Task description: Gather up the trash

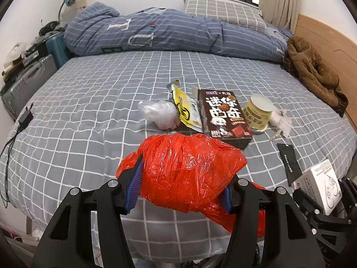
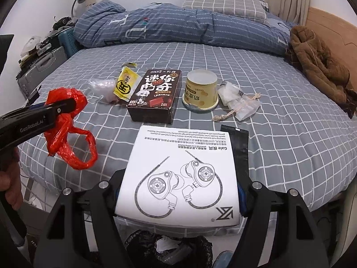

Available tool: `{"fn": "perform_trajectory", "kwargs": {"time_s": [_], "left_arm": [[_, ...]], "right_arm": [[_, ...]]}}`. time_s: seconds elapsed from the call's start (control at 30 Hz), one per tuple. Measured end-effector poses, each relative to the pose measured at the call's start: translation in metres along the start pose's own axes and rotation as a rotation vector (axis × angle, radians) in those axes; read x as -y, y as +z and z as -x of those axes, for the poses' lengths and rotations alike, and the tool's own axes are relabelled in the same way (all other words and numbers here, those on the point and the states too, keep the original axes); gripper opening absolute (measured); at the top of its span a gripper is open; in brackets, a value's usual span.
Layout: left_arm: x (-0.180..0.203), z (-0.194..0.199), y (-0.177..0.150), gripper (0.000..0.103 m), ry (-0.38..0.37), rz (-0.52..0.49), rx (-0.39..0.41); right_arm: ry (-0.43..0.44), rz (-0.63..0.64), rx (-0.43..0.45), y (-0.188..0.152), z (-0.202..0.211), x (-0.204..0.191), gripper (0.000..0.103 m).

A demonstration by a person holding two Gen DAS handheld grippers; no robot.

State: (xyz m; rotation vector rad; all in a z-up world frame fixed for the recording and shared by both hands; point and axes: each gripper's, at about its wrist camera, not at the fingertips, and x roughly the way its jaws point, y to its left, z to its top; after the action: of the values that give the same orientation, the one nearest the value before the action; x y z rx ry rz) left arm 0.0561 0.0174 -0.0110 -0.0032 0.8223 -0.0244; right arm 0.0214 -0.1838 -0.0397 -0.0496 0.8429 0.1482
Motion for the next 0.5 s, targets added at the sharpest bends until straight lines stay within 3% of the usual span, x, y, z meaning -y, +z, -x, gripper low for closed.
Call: {"fn": "perform_trajectory", "kwargs": {"time_s": [0.5], "left_arm": [[0.006,0.030,-0.043,0.056,-0.006,0.014,-0.042]], "right_arm": [[0.015,-0.007,0.007,-0.016,0.025,0.002,0.069]]}}
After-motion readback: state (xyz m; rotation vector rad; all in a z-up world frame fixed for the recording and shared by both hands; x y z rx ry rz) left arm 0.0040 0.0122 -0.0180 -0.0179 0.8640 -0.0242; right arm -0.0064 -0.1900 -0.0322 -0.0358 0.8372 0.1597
